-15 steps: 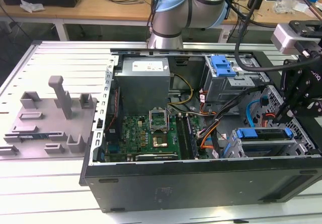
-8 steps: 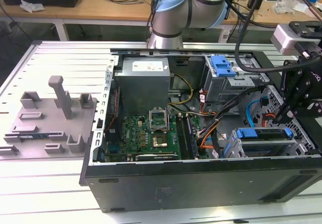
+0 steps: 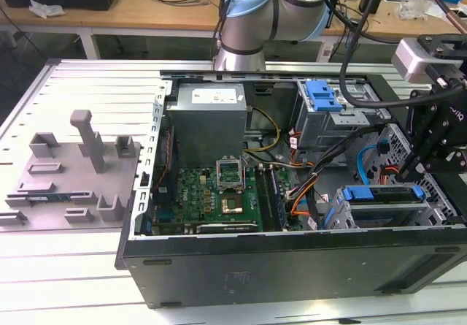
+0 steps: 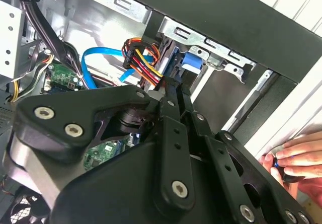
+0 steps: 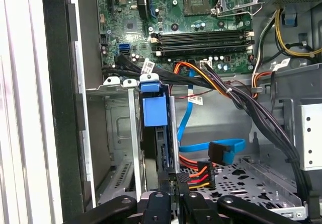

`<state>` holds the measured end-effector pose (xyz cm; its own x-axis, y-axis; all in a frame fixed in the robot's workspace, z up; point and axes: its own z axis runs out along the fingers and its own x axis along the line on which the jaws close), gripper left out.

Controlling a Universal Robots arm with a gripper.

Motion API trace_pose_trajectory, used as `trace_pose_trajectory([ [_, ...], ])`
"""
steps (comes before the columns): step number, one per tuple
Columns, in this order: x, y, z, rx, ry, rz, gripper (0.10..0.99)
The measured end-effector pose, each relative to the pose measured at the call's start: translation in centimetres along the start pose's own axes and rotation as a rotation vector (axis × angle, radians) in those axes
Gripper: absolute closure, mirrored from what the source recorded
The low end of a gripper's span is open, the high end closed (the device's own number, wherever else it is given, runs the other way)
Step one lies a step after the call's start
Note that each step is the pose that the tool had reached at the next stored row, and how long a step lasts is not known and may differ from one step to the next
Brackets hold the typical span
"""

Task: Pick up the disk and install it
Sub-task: 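Insert the first disk wire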

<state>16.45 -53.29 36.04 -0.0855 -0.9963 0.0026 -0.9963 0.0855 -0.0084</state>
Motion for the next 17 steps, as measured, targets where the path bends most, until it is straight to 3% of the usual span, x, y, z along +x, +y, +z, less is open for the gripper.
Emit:
trace_pose_trajectory([
  [5,0.0,0.04,0.1,-0.012,0.0094,-0.017,0.922],
  [11,-0.01,-0.03,0.19,-0.012,0.0109,-0.017,0.922],
  [17,-0.01,-0.02,0.24,-0.012,-0.003,-0.017,0.922],
])
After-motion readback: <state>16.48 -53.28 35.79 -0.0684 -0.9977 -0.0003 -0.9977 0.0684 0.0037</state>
